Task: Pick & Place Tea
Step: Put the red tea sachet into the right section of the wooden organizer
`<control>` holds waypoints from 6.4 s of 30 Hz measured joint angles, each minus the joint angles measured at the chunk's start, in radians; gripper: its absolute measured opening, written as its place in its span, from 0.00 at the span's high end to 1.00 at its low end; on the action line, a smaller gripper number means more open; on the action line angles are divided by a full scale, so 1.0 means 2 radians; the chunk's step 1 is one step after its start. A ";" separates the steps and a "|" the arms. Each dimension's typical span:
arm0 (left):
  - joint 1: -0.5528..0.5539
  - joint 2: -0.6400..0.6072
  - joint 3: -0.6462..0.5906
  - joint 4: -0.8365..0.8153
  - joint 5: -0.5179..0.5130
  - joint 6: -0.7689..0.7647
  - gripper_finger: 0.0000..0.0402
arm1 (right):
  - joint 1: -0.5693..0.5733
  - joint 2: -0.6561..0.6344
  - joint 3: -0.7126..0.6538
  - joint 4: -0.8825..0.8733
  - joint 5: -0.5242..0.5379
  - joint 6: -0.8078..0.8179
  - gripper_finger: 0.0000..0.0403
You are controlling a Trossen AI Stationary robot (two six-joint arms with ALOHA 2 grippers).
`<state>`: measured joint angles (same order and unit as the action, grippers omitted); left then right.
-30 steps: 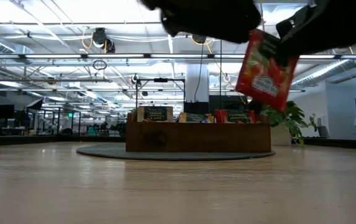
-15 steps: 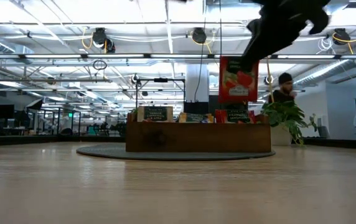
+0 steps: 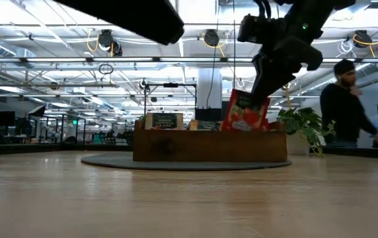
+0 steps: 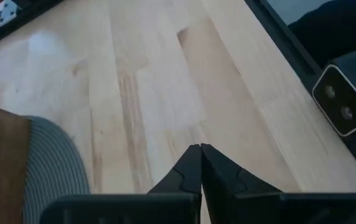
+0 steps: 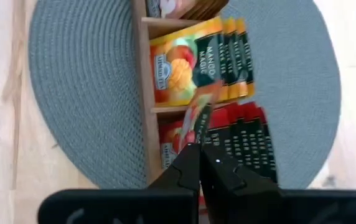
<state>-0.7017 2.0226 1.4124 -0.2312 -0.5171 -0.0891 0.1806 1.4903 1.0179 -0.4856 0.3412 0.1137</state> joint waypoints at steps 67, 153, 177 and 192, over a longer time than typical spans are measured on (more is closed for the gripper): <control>0.039 0.000 -0.039 0.038 0.004 -0.022 0.94 | -0.032 0.184 0.351 -0.397 -0.017 -0.084 1.00; 0.064 -0.002 0.036 -0.051 -0.057 -0.067 0.60 | 0.224 0.158 0.121 0.062 0.069 0.057 1.00; 0.084 -0.002 0.040 -0.096 0.007 -0.093 0.89 | 0.226 0.158 0.120 0.090 0.065 0.036 1.00; 0.079 -0.002 0.039 -0.097 0.009 -0.078 0.99 | 0.226 0.158 0.120 0.091 0.051 0.024 0.93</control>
<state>-0.5441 2.0186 1.4902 -0.4252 -0.4984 -0.2447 0.6334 1.8072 1.2572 -0.3031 0.4431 0.1613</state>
